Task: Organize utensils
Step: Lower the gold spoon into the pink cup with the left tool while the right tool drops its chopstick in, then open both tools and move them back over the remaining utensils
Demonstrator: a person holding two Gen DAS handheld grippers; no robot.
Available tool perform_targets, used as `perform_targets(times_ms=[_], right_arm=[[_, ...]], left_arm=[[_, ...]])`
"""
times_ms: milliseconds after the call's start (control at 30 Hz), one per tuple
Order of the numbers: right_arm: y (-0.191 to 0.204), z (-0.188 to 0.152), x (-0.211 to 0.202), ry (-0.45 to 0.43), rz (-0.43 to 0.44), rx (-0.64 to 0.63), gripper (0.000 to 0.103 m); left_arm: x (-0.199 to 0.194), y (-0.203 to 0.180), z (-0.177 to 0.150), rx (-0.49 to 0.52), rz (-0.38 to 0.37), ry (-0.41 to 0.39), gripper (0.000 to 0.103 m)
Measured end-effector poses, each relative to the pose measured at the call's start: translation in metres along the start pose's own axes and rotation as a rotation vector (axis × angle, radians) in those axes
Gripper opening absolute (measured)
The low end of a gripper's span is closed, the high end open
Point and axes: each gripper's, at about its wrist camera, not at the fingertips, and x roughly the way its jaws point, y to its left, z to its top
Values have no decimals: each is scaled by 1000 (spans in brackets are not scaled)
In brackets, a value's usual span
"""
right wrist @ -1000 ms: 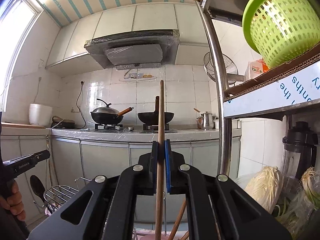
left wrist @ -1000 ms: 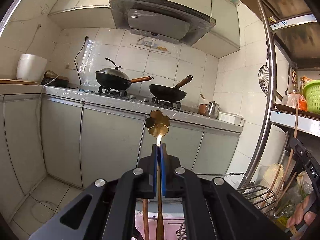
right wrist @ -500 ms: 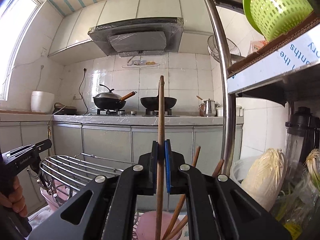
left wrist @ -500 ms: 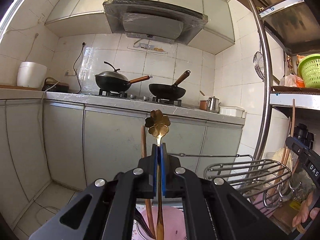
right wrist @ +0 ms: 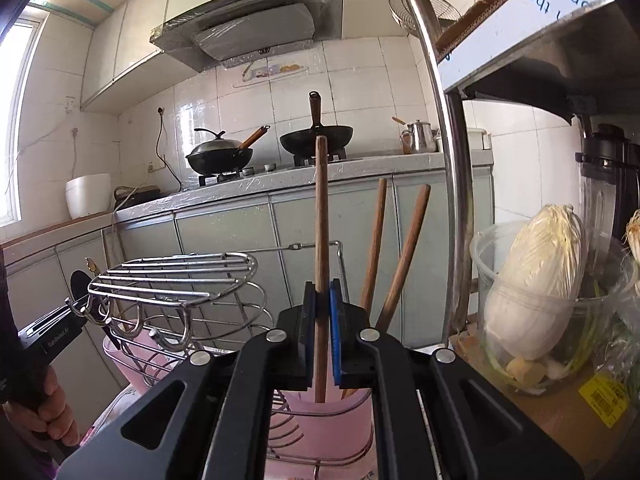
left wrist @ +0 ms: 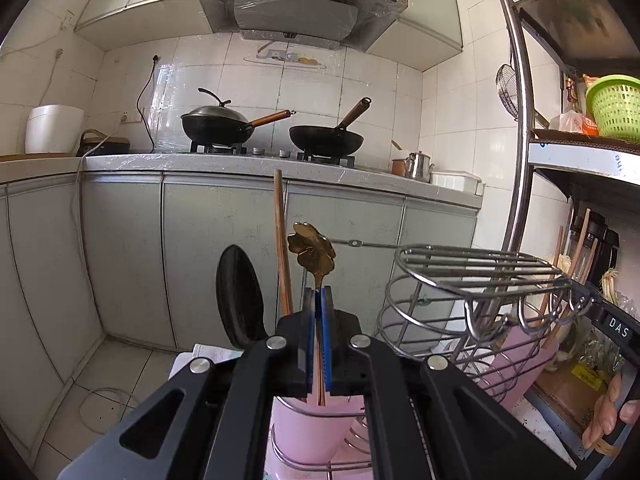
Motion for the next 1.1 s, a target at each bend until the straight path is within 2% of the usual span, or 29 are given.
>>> perform_targets(times_ms=[267,367,400,433,467,500,633,700,900,967,1100], right_arm=[[-2,1,5,92,5,37,7],[-2,3,8,147,9,38,10],[-2,3,8,164,8,38,19],[-2,3,7,171,8,39,34],[-2,3,5,174,19,43,38],[-2,3,2,173,29,48,41],[1,3,-12,170,29,34,50],[1,1,-19,177,28,45,52],[-1,-10,-44,216,36,80,53],[0,-16,-53,241,49,87,53],[0,-34,-65,315,71,105,53]], left_arm=[[5,-1,-7,-16,-12,123,2],[2,-3,-8,-18,-24,147,8],[1,-3,-9,-13,-26,158,18],[-1,-3,-9,-12,-24,164,25],[-3,-4,-9,-14,-23,165,33],[-7,-4,-9,-17,-20,161,36],[-20,-4,-8,-21,-27,173,40],[-26,-5,-8,-10,-21,175,44],[-46,-8,-8,10,-19,201,46],[-51,-8,-11,-1,-22,231,46],[-56,-8,-23,-41,-51,337,46]])
